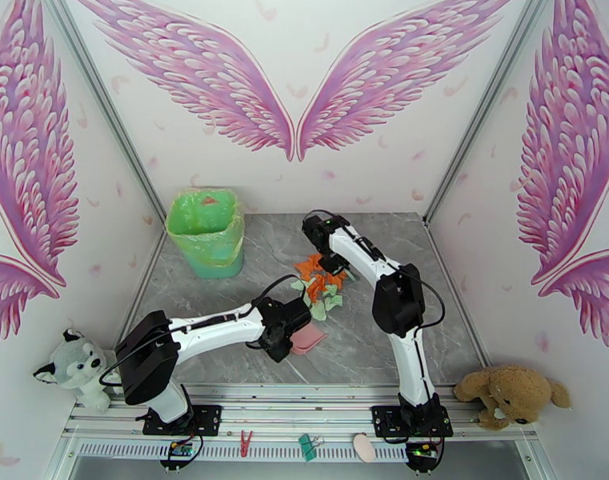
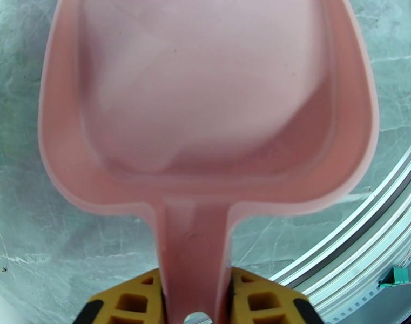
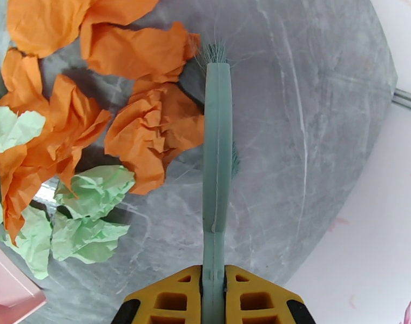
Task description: Sweep away the paper scraps from the table
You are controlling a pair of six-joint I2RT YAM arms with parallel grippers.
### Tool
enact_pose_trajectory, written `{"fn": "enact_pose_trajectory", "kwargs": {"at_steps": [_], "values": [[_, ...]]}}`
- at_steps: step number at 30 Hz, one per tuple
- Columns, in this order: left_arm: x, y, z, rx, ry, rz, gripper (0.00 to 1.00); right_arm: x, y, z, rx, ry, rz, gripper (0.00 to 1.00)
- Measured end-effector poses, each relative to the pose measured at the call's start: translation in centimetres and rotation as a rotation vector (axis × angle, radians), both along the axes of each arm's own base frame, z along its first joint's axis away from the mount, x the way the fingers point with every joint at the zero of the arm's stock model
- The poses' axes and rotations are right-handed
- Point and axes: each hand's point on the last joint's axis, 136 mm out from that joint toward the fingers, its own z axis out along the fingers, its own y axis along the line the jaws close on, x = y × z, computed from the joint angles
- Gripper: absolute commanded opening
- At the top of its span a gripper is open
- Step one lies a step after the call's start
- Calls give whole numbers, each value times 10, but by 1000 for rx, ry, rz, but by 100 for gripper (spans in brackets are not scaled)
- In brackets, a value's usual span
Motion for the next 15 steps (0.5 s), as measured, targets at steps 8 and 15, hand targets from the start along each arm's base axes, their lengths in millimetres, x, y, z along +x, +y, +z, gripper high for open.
{"fn": "enact_pose_trajectory", "kwargs": {"at_steps": [8, 15], "values": [[13, 1, -1, -26, 1, 26, 0, -32, 23, -7, 0, 43, 75, 0], [18, -1, -8, -32, 4, 32, 0, -74, 60, 0, 79, 96, 165, 0]]}}
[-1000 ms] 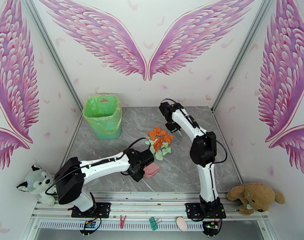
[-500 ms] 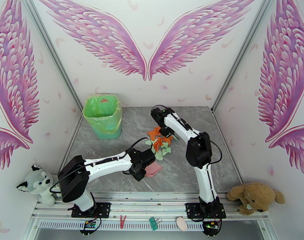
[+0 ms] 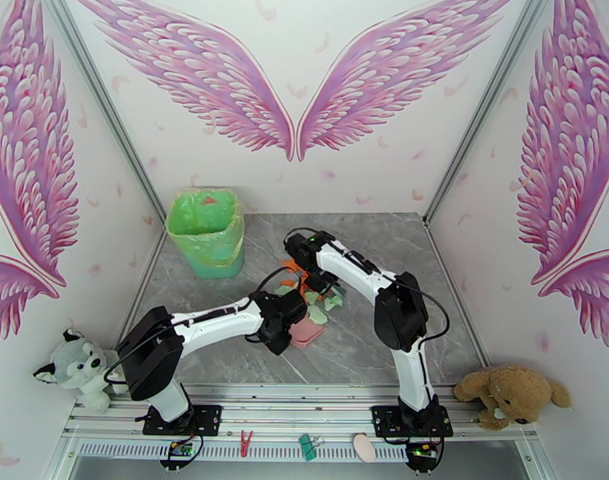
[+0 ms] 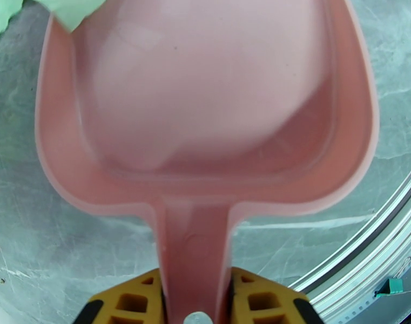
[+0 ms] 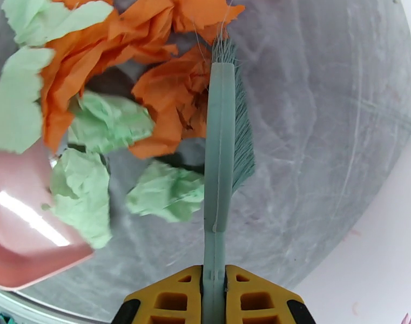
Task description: Sweep away the paper scraps from the table
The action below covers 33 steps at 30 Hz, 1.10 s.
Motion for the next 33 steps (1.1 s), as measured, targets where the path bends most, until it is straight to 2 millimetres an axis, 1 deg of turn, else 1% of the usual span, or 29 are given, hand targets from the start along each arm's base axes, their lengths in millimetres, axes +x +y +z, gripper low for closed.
{"fn": "enact_pose_trajectory", "kwargs": {"at_steps": [3, 6, 9, 13, 18, 20, 22, 29, 33], "values": [[2, -1, -1, -4, -2, 3, 0, -18, 10, 3, 31, 32, 16, 0], [4, -2, -1, -12, -7, 6, 0, -34, 16, 10, 91, 69, 12, 0], [6, -2, -1, -17, -9, 9, 0, -50, 19, 24, 169, 94, -4, 0], [7, -3, 0, -23, -13, 14, 0, -66, 18, 45, 246, 97, -13, 0], [7, -3, -3, -30, -17, 32, 0, -76, 12, 72, 307, 56, -28, 0], [5, 0, -3, -34, -18, 43, 0, -76, 7, 81, 321, 38, -38, 0], [3, 3, 1, -47, -25, 58, 0, -72, 0, 87, 334, 20, -68, 0], [-1, 11, 21, -100, -69, 105, 0, -38, -28, 101, 361, -67, -189, 0], [1, 16, 34, -117, -119, 131, 0, -26, -34, 104, 382, -101, -224, 0]]}}
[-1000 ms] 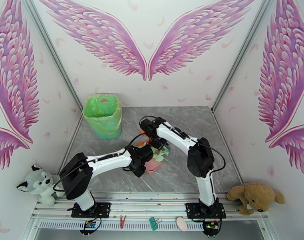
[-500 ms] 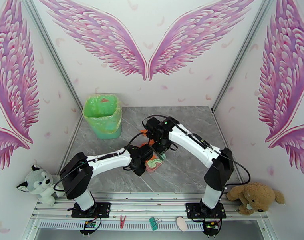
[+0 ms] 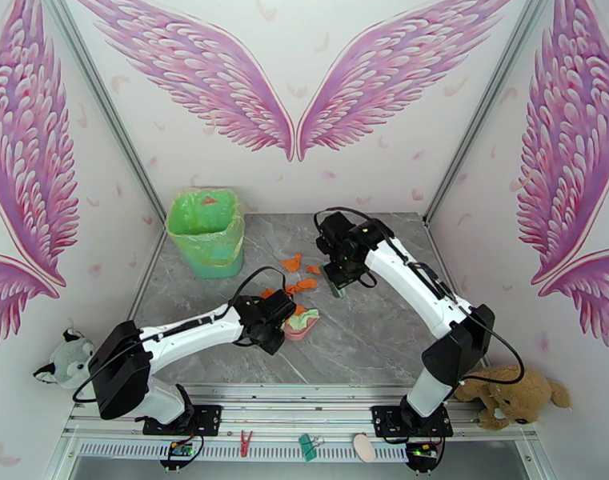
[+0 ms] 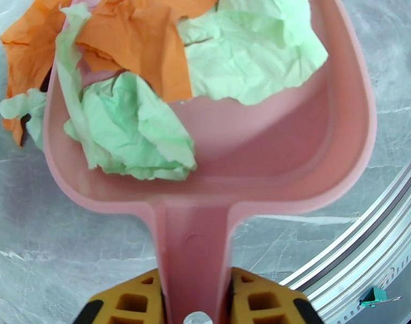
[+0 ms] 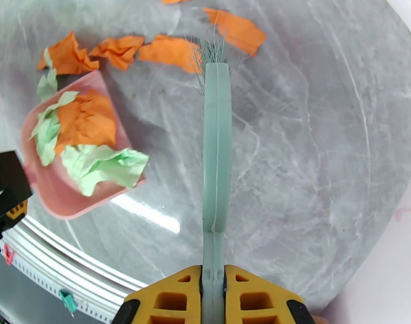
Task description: Sweep away the paper scraps from the table
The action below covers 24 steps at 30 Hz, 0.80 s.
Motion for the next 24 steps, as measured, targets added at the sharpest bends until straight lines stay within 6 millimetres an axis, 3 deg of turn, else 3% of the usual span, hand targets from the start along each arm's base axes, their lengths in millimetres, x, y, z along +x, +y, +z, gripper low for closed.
{"fn": "enact_pose_trajectory", "kwargs": {"at_steps": [9, 17, 24], "values": [[3, 19, 35, -27, -104, 78, 0, 23, -13, -1, 4, -23, -62, 0], [-27, 40, 33, 0, -70, 133, 0, 80, -9, -16, -85, -38, -85, 0], [-44, 53, 28, 45, -54, 174, 0, 100, -1, -35, -113, -14, -75, 0]]}}
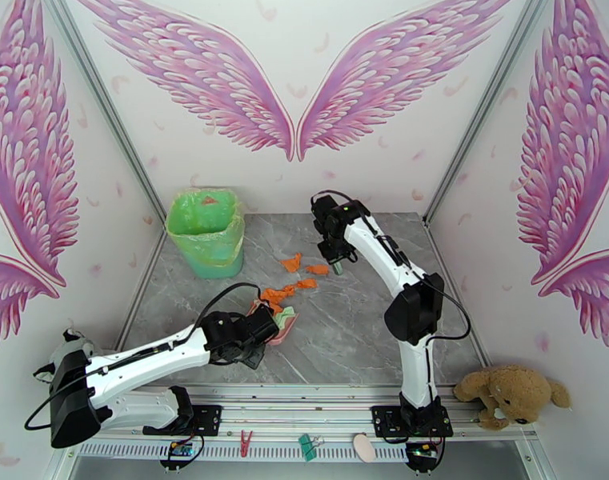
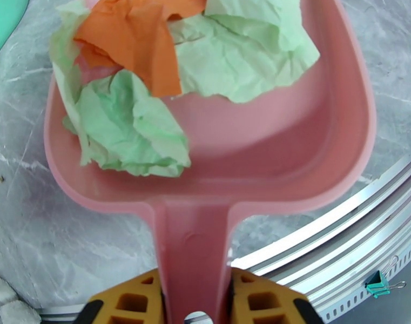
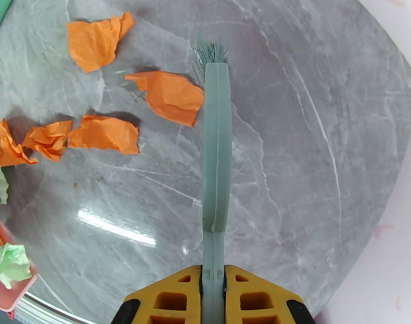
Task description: Sweep away the paper scraps from the table
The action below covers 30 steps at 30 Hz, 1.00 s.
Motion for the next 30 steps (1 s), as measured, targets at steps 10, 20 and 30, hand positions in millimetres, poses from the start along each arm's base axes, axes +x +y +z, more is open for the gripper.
{"fn": "enact_pose_trajectory", "kwargs": {"at_steps": [10, 20, 30], "values": [[20, 23, 41, -44, -66, 80, 0, -21, 51, 23, 343, 49, 44, 0], [28, 32, 62, -49, -123, 84, 0, -55, 138, 39, 801, 227, 107, 0], [29, 41, 77, -71, -180, 97, 0, -71, 197, -22, 918, 459, 107, 0]]}}
